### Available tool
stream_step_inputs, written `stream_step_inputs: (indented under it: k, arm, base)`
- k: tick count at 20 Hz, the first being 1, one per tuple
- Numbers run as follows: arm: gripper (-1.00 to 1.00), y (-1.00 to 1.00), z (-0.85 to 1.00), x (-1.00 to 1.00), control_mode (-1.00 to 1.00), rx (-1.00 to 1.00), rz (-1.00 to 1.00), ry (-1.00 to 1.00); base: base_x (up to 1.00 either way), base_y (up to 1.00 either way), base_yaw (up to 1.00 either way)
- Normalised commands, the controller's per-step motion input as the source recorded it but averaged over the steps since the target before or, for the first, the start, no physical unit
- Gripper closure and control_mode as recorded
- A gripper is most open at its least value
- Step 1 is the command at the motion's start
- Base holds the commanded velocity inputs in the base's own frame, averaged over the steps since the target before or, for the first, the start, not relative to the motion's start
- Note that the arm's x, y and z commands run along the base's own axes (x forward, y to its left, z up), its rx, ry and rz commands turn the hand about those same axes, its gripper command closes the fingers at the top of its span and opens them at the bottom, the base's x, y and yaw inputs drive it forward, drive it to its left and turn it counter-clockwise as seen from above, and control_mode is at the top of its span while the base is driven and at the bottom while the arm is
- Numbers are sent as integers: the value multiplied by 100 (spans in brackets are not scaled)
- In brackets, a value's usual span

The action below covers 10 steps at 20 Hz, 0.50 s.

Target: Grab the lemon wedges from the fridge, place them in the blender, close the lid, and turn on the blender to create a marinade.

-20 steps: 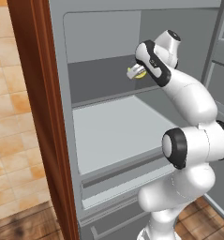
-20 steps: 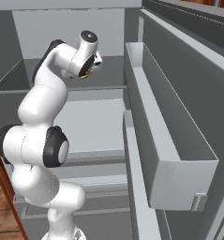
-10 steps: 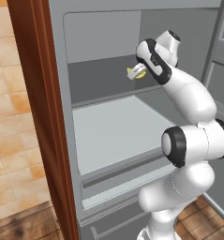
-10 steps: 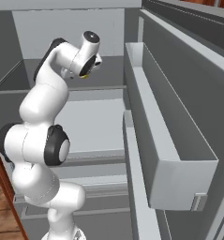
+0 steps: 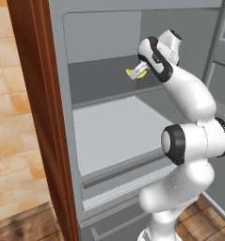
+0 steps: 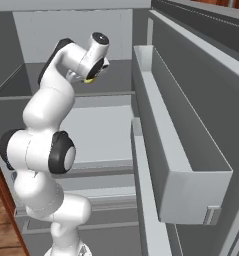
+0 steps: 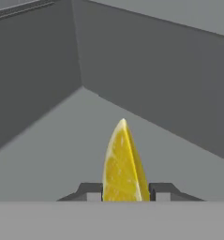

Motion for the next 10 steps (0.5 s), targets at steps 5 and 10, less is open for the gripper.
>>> stream_step_inputs:
  k: [5, 10]
  arm:
    - [100, 10, 0, -44, -100, 0, 0, -10]
    - [100, 29, 0, -70, -100, 0, 0, -14]
  base:
    - [0, 0, 0]
    - [0, 0, 0]
